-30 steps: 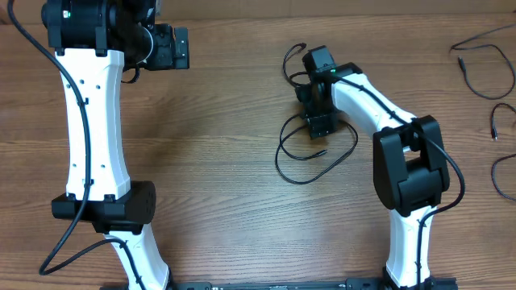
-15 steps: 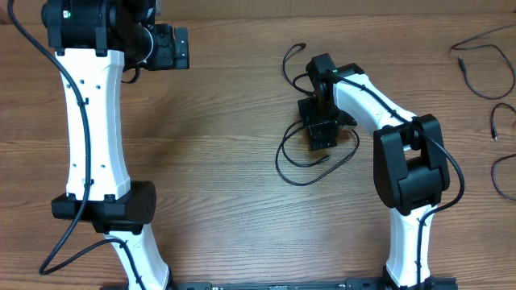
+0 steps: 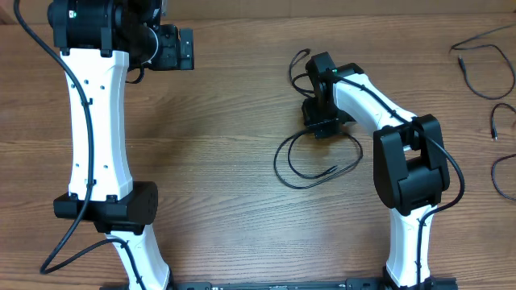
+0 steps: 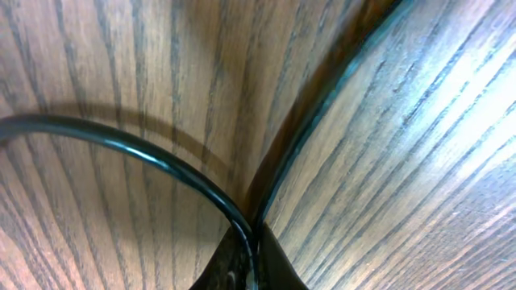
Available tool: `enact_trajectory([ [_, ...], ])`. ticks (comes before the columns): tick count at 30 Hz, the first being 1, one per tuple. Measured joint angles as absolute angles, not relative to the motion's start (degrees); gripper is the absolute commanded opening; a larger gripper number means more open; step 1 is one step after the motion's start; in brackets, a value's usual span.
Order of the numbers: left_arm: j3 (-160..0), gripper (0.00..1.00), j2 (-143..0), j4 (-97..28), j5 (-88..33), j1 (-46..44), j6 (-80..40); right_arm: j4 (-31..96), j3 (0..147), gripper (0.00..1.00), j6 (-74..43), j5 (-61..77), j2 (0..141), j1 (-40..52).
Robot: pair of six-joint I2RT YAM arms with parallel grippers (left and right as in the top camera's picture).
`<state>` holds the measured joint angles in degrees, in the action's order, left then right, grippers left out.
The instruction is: Untangle cables
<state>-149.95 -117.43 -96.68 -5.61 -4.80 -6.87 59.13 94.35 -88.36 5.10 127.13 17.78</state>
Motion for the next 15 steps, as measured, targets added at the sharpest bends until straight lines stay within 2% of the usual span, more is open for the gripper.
enact_trajectory([
  [15, -149.9, 0.96, -117.4, -96.7, -5.6, -4.8, -6.8, 61.2, 95.0, 0.04, -88.6, -1.8, 127.3, 20.6],
])
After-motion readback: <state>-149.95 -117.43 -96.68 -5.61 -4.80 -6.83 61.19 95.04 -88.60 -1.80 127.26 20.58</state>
